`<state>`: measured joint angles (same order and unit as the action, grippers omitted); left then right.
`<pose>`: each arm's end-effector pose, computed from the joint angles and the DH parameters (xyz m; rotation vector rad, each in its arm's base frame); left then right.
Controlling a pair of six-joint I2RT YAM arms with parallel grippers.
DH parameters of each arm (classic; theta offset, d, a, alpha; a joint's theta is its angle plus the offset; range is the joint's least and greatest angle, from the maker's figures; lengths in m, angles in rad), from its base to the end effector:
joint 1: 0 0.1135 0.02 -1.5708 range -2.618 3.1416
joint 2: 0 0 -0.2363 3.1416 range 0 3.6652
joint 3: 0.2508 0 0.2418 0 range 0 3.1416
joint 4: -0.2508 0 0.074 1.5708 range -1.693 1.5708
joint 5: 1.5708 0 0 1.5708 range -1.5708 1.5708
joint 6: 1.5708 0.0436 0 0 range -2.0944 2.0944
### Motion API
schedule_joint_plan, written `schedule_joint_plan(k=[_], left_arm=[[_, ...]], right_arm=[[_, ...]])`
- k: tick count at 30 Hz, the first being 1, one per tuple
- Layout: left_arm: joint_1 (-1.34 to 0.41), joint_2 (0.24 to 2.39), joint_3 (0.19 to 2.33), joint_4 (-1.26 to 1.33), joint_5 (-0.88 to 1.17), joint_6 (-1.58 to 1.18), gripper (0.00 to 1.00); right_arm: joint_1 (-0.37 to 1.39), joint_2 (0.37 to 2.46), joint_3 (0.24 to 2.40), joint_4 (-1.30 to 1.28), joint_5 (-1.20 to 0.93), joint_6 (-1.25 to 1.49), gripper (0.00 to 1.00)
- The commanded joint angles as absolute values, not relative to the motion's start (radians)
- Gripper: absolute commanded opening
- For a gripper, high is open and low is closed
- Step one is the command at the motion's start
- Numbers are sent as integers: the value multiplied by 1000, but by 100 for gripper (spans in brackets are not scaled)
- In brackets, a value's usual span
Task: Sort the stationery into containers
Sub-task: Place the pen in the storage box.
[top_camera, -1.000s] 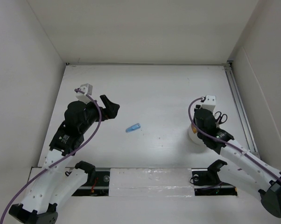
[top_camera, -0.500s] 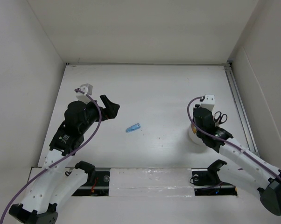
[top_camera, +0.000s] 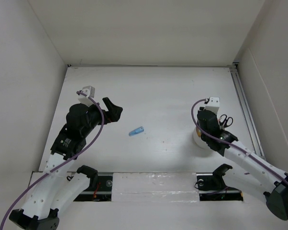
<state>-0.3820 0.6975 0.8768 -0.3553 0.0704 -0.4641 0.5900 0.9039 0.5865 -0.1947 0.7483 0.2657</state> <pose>0.1606 -0.0678 0.3455 -0.0207 1.7956 -0.6750 0.1889 0.0908 0.2312 0.1237 1.9403 -0.2170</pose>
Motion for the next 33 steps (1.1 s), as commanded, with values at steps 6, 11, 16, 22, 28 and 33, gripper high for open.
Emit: schedule_joint_plan(k=[6, 11, 16, 22, 28, 33], left_arm=[[-379, 693, 893, -316, 60, -451, 100], [-379, 693, 893, -316, 60, -451, 100], [-379, 693, 893, -316, 60, -451, 100], [-379, 703, 893, -325, 51, -451, 100], [-379, 703, 893, -325, 51, -451, 100], [-379, 703, 893, -325, 51, -451, 100]], right_arm=[[588, 907, 637, -195, 785, 276, 29], [597, 916, 646, -195, 785, 276, 30], [597, 926, 646, -206, 804, 285, 36], [597, 927, 655, -215, 804, 285, 40], [606, 927, 655, -215, 804, 295, 41], [615, 927, 655, -206, 804, 295, 45]])
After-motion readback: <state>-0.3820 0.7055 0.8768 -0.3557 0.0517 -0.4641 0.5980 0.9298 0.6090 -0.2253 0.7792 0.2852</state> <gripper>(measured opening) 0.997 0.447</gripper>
